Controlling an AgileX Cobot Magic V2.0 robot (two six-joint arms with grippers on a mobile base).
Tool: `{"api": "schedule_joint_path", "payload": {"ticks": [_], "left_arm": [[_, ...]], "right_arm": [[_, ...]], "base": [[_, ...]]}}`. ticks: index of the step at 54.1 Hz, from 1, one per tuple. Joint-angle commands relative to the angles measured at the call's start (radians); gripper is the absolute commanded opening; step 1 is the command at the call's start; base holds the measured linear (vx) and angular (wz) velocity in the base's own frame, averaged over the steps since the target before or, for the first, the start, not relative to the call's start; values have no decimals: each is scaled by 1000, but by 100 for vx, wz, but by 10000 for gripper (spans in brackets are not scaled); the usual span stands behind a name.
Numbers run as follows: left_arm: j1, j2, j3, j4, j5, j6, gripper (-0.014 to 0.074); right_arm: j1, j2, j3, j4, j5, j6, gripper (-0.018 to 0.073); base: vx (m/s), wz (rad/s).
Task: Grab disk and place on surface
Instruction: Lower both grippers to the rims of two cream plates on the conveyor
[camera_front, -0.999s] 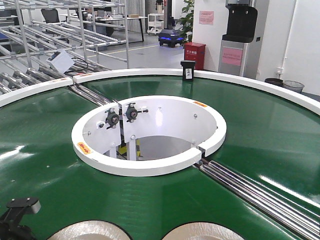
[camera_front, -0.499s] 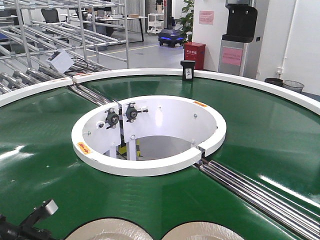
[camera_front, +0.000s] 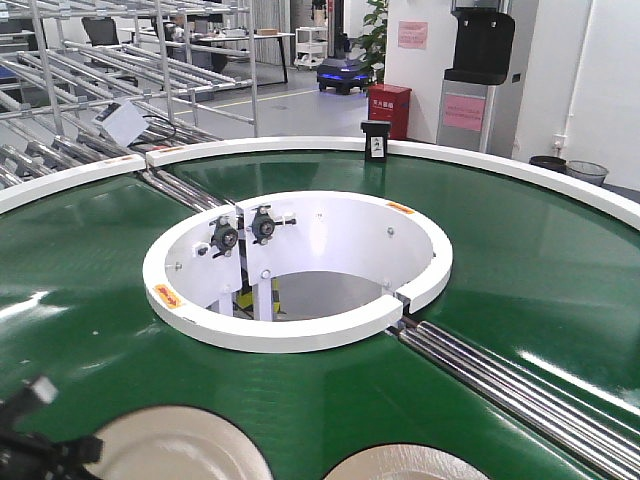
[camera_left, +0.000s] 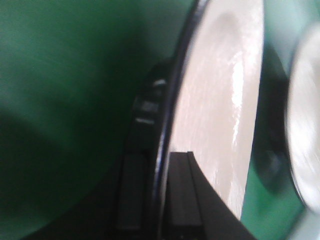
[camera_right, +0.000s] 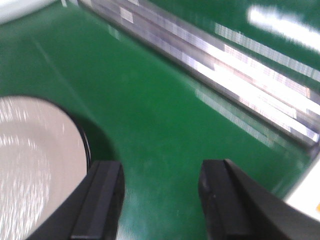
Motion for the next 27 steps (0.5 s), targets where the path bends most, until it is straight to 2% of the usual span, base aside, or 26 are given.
{"api": "schedule_joint_path", "payload": {"ticks": [1, 6, 11, 21, 27], "left_arm": [[40, -102, -21, -78, 25, -42, -4], [70, -153, -21, -100, 24, -90, -4], [89, -200, -21, -147, 26, -137, -4], [94, -278, -21, -290, 61, -141, -4], [94, -295, -21, -293, 68, -138, -4]], "right_arm": [[-4, 79, -113, 14, 79, -2, 396], [-4, 205, -200, 47, 165, -9, 396], [-4, 330, -262, 122, 207, -51, 396], [-4, 541, -304, 401, 229, -270, 396], [-4, 608, -304, 514, 235, -395, 398]], "base": [[0, 0], [0, 0], [0, 0], [0, 0], [0, 0]]}}
